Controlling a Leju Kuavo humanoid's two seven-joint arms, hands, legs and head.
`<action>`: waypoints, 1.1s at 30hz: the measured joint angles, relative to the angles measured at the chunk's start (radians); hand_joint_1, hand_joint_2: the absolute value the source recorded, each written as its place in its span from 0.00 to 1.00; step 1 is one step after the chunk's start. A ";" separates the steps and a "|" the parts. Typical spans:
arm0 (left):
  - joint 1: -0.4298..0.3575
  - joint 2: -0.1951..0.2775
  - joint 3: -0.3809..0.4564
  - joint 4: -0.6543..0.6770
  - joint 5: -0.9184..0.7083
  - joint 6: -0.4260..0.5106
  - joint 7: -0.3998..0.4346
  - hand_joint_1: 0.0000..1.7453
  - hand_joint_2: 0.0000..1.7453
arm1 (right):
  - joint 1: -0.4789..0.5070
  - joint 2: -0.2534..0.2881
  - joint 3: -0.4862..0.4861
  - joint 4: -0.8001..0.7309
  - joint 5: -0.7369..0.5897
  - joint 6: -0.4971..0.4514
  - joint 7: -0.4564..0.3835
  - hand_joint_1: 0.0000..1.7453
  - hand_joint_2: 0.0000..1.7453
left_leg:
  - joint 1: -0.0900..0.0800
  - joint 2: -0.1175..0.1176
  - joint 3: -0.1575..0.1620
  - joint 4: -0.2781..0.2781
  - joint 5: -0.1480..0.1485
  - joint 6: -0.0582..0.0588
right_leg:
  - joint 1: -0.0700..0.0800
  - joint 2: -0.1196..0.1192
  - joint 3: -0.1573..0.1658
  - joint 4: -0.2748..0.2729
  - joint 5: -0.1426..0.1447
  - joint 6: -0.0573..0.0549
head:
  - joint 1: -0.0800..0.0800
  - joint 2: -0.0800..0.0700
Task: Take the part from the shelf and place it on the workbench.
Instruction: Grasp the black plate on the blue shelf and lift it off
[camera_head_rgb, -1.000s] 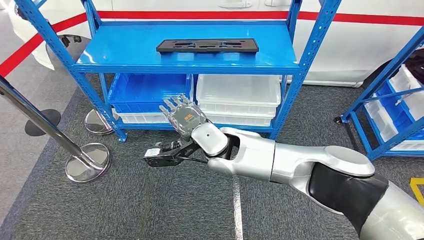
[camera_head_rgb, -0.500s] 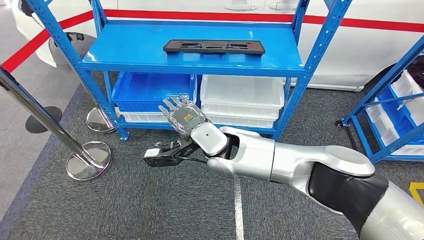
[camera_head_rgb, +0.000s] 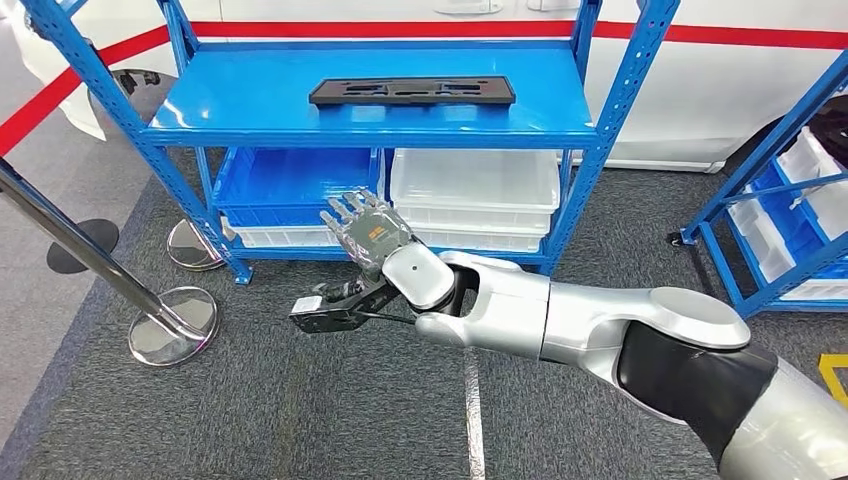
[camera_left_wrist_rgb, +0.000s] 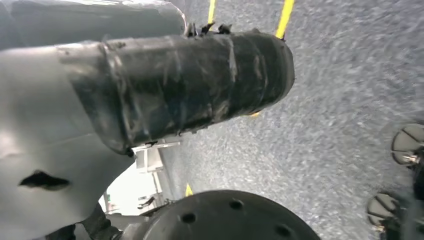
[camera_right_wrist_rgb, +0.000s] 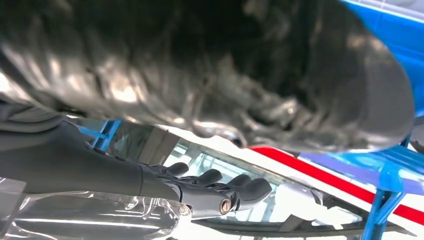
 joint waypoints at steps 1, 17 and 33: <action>-0.001 0.001 0.000 0.000 0.000 0.000 -0.001 0.00 0.00 | -0.001 0.000 0.001 0.000 0.000 0.000 0.000 0.00 0.00 | -0.003 -0.001 0.014 -0.030 0.004 0.004 | 0.000 0.000 -0.001 -0.001 0.000 0.004 | 0.000 0.000; 0.000 0.002 -0.001 0.000 0.000 0.000 0.006 0.00 0.00 | -0.005 0.000 0.010 0.004 0.000 0.008 0.001 0.00 0.00 | 0.000 -0.002 0.023 -0.023 -0.017 0.007 | -0.002 -0.005 -0.018 0.019 -0.003 0.027 | 0.004 0.000; -0.001 0.003 -0.001 0.000 0.000 -0.026 0.001 0.00 0.00 | -0.012 0.000 0.018 0.004 0.000 0.011 0.001 0.00 0.00 | -0.009 -0.002 0.007 -0.031 0.002 0.012 | -0.003 -0.001 -0.003 0.003 -0.006 0.013 | 0.000 0.000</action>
